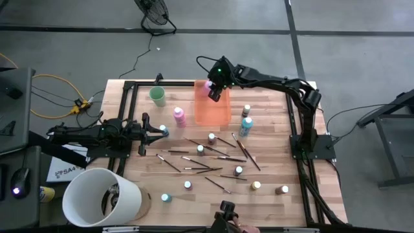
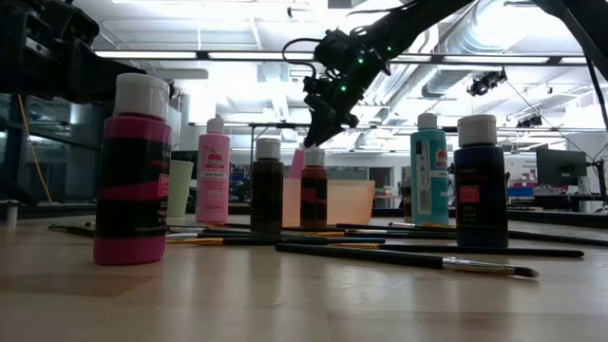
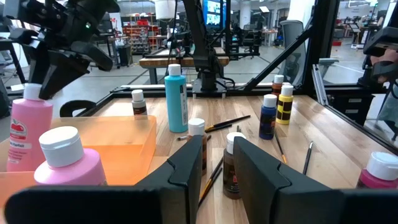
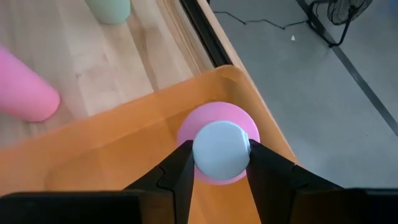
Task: Pick & Place Paint Supplies
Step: Put the light pink paint bottle into the orange bin, then put the blue paint bottle into the orange bin
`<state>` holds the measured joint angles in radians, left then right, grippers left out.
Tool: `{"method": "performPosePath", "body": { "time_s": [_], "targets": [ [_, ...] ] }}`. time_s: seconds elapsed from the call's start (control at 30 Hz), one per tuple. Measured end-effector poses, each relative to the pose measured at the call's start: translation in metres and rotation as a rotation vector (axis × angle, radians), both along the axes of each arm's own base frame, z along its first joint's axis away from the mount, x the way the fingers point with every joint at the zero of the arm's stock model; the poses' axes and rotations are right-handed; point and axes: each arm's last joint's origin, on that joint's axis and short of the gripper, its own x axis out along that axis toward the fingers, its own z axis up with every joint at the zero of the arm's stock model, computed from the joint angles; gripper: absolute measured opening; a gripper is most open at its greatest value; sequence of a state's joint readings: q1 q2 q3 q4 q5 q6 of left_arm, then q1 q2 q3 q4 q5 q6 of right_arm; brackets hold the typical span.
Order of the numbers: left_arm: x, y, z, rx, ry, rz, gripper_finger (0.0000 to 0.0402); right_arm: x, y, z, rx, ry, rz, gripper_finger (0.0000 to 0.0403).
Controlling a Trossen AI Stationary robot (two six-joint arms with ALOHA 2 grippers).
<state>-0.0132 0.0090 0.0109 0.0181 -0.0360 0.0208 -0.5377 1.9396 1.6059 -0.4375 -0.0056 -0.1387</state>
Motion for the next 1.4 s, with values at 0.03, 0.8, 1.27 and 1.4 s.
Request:
{"method": "performPosePath", "body": {
  "time_s": [0.03, 0.8, 1.27, 1.4],
  "targets": [
    [0.000, 0.000, 0.000, 0.000, 0.000, 0.000, 0.0088, 0.001, 0.000, 0.001, -0.004, -0.009, 0.001, 0.0125],
    [0.000, 0.000, 0.000, 0.000, 0.000, 0.000, 0.0088, 0.002, -0.001, 0.003, -0.014, -0.021, -0.002, 0.0133],
    [0.000, 0.000, 0.000, 0.000, 0.000, 0.000, 0.0088, 0.006, -0.005, 0.010, -0.075, -0.102, -0.030, 0.0179],
    [0.000, 0.000, 0.000, 0.000, 0.000, 0.000, 0.0088, 0.007, -0.006, 0.012, -0.079, -0.127, -0.041, 0.0177]
  ]
}}
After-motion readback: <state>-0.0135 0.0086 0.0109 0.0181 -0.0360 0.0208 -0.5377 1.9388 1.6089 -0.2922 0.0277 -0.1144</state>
